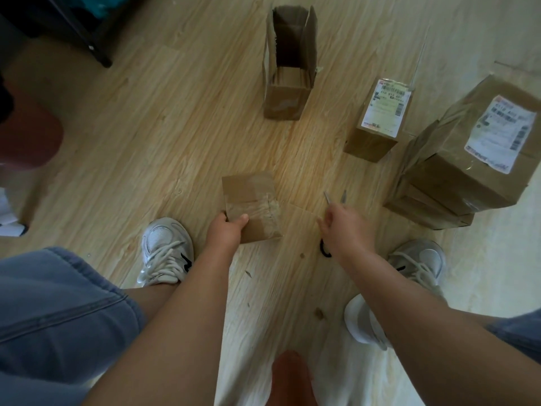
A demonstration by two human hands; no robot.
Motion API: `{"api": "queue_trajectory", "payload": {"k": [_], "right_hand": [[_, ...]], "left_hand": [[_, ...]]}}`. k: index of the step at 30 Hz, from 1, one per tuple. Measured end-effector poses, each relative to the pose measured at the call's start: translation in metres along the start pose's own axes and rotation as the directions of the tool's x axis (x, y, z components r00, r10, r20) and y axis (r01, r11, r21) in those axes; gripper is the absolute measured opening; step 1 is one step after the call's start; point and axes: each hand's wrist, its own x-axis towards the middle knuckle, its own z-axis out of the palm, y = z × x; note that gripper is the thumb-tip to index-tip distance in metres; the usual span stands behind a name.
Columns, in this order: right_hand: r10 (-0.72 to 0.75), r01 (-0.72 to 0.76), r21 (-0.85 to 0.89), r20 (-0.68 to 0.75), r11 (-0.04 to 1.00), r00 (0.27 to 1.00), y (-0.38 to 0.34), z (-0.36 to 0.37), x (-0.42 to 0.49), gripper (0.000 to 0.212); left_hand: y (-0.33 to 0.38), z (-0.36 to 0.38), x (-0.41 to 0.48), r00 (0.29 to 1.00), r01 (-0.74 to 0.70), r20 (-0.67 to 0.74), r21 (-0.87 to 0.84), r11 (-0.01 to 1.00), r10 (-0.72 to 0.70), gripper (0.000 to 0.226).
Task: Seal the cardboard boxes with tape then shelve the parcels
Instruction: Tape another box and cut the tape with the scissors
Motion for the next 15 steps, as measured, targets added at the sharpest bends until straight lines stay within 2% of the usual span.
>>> {"api": "queue_trajectory", "payload": {"k": [1, 3, 5, 6, 8, 11, 13, 15], "right_hand": [[-0.005, 0.001, 0.103, 0.039, 0.995, 0.999, -0.012, 0.001, -0.001, 0.023], [0.01, -0.083, 0.324, 0.22, 0.942, 0.975, -0.036, 0.006, -0.002, 0.043], [0.034, -0.216, 0.44, 0.385, 0.872, 0.922, -0.054, 0.011, -0.003, 0.057], [0.034, -0.253, 0.464, 0.429, 0.849, 0.903, -0.058, 0.013, -0.003, 0.054], [0.036, -0.267, 0.51, 0.419, 0.818, 0.907, -0.059, 0.015, -0.002, 0.044], [0.04, -0.213, 0.554, 0.308, 0.805, 0.951, -0.054, 0.003, 0.0, 0.043], [0.033, -0.19, 0.613, 0.258, 0.767, 0.966, -0.052, -0.016, 0.001, 0.04], [0.004, -0.157, 0.664, 0.225, 0.731, 0.974, -0.051, -0.044, -0.003, 0.034]], "left_hand": [[0.0, 0.0, 0.0, 1.0, -0.003, 0.006, -0.006, 1.0, 0.003, 0.048], [0.001, 0.002, 0.001, 1.0, 0.002, 0.006, -0.021, 1.0, -0.001, 0.046], [0.003, 0.004, -0.002, 1.0, 0.003, 0.004, -0.027, 1.0, -0.003, 0.047], [0.005, 0.004, -0.003, 1.0, -0.001, 0.004, -0.03, 1.0, 0.002, 0.051], [0.012, 0.005, -0.007, 1.0, -0.009, 0.0, -0.051, 0.999, 0.009, 0.061], [0.029, 0.001, -0.011, 0.999, -0.001, 0.038, -0.135, 0.991, 0.006, 0.07], [0.044, -0.003, -0.013, 0.993, 0.001, 0.118, -0.179, 0.984, 0.021, 0.06], [0.063, -0.008, -0.023, 0.985, -0.058, 0.152, -0.179, 0.982, 0.086, 0.047]]}}
